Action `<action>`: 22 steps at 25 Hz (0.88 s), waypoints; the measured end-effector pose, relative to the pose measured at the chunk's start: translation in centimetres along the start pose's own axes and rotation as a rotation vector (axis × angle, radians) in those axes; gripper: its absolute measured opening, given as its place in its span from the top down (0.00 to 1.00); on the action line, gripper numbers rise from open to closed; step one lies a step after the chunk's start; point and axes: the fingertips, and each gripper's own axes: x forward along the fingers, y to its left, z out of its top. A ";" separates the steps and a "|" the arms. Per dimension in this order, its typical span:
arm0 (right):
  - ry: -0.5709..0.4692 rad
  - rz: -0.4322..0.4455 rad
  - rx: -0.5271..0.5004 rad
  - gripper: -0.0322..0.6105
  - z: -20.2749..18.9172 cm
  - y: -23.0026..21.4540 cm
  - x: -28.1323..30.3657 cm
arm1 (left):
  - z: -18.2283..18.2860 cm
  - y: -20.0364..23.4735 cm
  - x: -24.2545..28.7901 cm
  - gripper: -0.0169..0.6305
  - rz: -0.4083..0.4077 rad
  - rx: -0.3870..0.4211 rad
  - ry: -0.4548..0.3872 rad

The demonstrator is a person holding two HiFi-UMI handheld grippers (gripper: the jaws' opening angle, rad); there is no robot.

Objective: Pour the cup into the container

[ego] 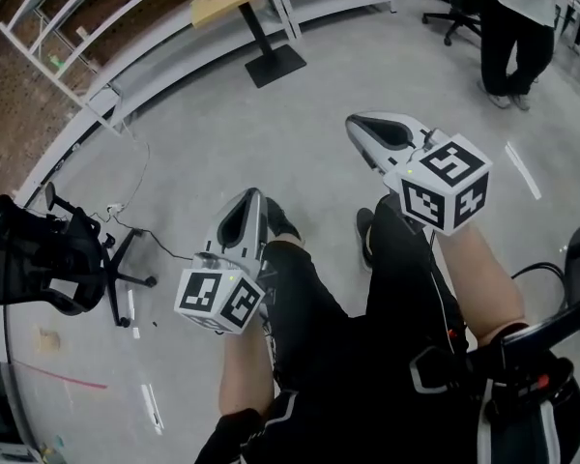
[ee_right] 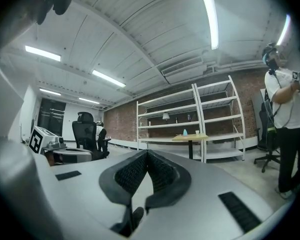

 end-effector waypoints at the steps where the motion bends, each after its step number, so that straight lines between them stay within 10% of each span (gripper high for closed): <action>1: -0.005 -0.001 0.001 0.95 0.0 0.7 -1.1 | 0.1 -0.8 -1.0 0.97 0.001 0.004 -0.002; 22: 0.026 -0.032 0.016 0.95 -2.9 5.9 -10.9 | -2.2 -7.0 -9.5 0.97 0.023 -0.001 0.032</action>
